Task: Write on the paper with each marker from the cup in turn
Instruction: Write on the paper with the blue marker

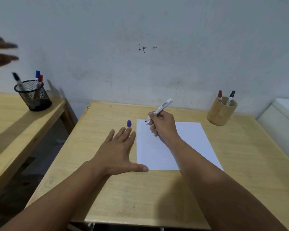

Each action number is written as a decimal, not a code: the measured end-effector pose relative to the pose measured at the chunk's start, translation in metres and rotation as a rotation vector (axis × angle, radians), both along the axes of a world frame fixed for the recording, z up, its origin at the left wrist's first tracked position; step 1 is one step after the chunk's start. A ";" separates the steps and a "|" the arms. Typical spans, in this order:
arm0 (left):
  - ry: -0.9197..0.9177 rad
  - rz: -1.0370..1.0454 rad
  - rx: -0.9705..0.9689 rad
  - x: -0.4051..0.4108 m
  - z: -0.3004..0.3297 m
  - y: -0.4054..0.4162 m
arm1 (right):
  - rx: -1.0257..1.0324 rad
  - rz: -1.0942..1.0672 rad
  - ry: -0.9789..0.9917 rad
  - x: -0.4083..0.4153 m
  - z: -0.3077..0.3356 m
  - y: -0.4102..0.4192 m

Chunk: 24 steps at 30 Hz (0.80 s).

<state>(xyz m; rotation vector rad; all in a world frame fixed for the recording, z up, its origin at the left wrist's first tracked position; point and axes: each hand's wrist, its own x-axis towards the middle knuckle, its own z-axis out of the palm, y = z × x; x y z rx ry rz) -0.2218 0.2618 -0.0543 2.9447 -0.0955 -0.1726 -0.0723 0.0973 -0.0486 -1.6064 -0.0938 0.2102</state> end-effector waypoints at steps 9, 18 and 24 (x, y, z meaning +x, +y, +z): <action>-0.027 -0.006 -0.031 0.001 -0.001 0.003 | -0.101 -0.046 -0.071 0.006 0.013 0.031; -0.054 -0.006 -0.055 -0.001 -0.004 0.004 | -0.101 -0.100 -0.046 0.008 -0.009 0.030; -0.072 -0.022 -0.026 -0.001 -0.007 0.006 | -0.157 -0.074 -0.080 0.008 -0.015 0.032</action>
